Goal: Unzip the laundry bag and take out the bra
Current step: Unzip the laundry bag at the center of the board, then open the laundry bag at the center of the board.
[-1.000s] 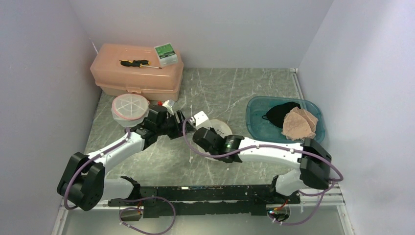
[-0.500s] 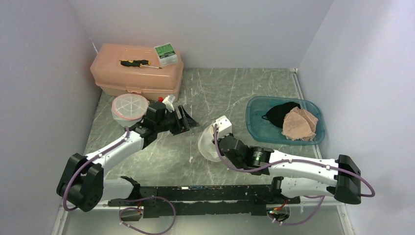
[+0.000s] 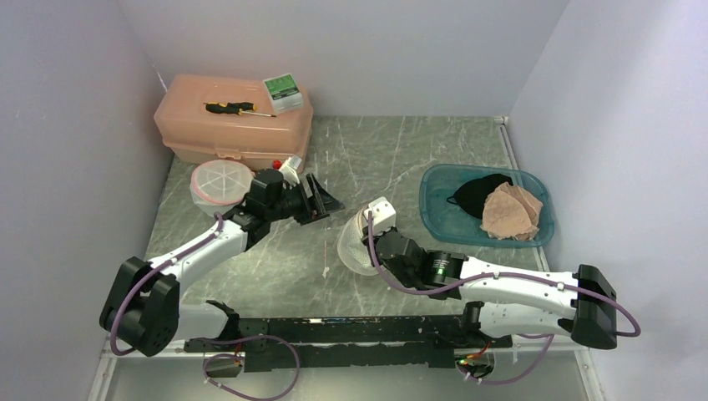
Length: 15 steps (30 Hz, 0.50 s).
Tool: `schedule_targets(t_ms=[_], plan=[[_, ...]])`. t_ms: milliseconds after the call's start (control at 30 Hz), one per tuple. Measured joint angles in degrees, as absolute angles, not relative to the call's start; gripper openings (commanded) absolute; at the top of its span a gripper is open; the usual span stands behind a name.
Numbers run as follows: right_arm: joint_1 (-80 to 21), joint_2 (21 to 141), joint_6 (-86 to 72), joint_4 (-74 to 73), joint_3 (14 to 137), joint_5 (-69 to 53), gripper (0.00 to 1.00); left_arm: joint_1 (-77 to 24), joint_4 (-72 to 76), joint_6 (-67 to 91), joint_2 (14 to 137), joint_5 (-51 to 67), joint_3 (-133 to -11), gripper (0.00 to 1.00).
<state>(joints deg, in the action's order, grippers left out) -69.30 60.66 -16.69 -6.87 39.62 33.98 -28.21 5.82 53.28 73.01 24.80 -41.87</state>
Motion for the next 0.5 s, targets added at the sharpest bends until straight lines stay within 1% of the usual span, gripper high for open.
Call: schedule_targets(t_ms=[33,333,500], plan=[[-69.3,60.7,-16.5,-6.8,39.6,34.0,0.0,-28.2,5.9,53.3,73.0,24.8,-41.8,0.77],[-69.3,59.8,-16.9,-6.4,38.7,34.0,0.0,-28.2,6.2,53.4,73.0,24.9,-41.6,0.77],[-69.3,53.3,-17.1,-5.2,35.0,34.2,0.0,-28.2,6.7,53.8,74.6,25.9,-41.6,0.77]])
